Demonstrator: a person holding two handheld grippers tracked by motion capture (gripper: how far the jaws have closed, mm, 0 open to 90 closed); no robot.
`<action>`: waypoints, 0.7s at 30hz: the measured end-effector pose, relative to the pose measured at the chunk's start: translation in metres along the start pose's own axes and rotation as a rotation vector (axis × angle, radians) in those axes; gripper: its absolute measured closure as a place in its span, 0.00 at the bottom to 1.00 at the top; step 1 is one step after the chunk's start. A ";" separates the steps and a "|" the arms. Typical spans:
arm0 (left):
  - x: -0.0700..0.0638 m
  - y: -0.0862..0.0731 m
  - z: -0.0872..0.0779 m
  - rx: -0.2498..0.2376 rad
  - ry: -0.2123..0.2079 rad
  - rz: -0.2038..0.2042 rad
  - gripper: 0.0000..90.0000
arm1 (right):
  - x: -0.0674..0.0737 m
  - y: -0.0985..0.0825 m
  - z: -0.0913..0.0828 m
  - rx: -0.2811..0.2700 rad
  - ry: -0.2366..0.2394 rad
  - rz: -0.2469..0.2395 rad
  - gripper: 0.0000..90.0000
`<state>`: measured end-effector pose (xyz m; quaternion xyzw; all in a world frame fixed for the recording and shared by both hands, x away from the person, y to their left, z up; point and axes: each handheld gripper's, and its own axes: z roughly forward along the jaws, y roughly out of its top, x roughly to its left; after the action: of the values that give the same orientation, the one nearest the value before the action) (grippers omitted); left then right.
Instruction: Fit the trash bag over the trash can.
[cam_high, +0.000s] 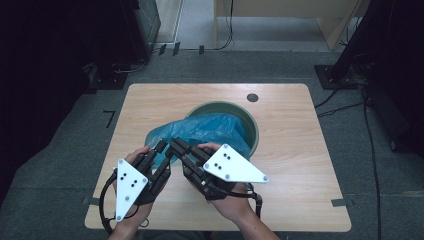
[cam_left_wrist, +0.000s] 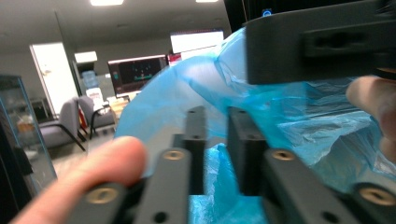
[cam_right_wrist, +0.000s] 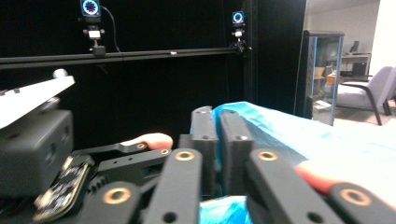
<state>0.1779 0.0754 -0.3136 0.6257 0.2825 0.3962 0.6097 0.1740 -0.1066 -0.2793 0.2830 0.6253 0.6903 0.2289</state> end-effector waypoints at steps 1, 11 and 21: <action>0.001 0.000 0.001 0.006 0.008 -0.014 0.97 | 0.000 0.000 -0.002 -0.001 0.001 0.003 0.87; 0.018 0.003 0.010 0.042 0.025 -0.119 1.00 | -0.016 -0.007 -0.038 -0.039 -0.069 -0.022 0.69; 0.018 0.007 0.015 0.040 0.029 -0.143 1.00 | -0.031 -0.028 -0.067 -0.072 -0.416 -0.126 0.39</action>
<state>0.1993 0.0821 -0.3028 0.6102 0.3431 0.3550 0.6196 0.1501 -0.1730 -0.3142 0.3712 0.5559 0.6235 0.4055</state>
